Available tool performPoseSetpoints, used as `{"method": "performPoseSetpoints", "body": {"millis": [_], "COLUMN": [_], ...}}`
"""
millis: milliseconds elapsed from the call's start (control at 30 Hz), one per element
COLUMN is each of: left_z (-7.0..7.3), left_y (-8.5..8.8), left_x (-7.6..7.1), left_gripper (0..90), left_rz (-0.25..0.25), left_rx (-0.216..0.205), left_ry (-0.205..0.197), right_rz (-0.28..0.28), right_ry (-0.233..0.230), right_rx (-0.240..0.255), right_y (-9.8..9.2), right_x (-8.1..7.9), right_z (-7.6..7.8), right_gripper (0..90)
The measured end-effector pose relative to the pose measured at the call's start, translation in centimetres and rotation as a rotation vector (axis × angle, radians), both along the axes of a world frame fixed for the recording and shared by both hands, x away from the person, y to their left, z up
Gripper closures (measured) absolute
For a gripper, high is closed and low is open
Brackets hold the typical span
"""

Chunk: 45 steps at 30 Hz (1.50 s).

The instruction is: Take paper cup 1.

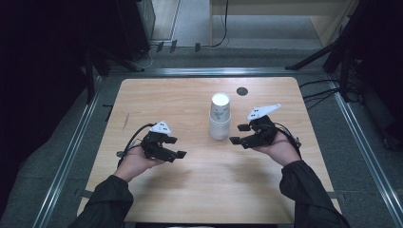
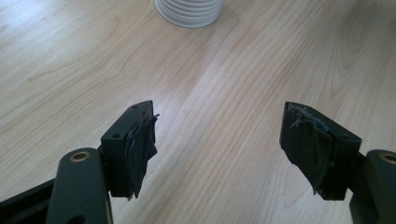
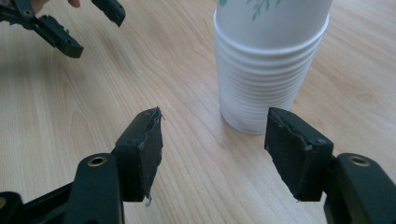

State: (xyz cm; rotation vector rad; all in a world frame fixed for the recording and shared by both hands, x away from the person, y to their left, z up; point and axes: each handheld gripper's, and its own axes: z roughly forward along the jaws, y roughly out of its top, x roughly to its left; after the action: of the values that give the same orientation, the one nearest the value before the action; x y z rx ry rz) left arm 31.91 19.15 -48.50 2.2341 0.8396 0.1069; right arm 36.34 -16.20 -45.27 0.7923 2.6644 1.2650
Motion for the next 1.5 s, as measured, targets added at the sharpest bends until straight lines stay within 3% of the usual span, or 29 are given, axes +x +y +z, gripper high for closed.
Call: {"method": "performPoseSetpoints", "body": {"millis": [100,233,433,733,867,1067,1167,1267,1500], "left_z": [0.2,0.5,0.6,0.5,0.4,0.4,0.4,0.4,0.3], "left_y": [0.2,0.4,0.4,0.2,0.0,-0.1,-0.1,-0.2,-0.4], "left_x": [-0.1,-0.2,-0.2,-0.3,-0.4,-0.5,-0.5,-0.7,-0.9], "left_gripper": [27.0,27.0,27.4,27.4,27.4,27.4,27.4,27.4,27.4], "left_rz": [-0.009,-0.008,-0.009,-0.027,-0.04,-0.044,-0.045,-0.051,-0.068], "left_rx": [-0.016,-0.038,-0.014,-0.007,0.0,0.008,0.007,0.009,0.019], "left_ry": [-0.002,-0.012,-0.025,-0.015,-0.01,-0.017,-0.015,-0.013,-0.009], "right_rz": [-0.003,0.005,-0.004,0.066,0.104,0.146,0.168,0.185,0.201], "right_ry": [-0.021,-0.024,-0.031,-0.031,-0.036,-0.038,-0.032,-0.024,0.017], "right_rx": [-0.037,-0.031,-0.048,-0.056,-0.112,-0.152,-0.206,-0.258,-0.316], "right_y": [0.0,-0.4,-0.5,-0.2,1.0,2.4,3.8,4.7,6.7], "right_x": [0.7,1.6,2.7,4.6,5.5,6.5,7.2,7.6,8.7], "right_z": [0.6,1.3,2.4,5.1,6.3,7.6,8.3,8.5,8.8], "right_gripper": [37.0,36.6,35.7,32.5,29.8,27.4,26.3,24.7,23.2]}}
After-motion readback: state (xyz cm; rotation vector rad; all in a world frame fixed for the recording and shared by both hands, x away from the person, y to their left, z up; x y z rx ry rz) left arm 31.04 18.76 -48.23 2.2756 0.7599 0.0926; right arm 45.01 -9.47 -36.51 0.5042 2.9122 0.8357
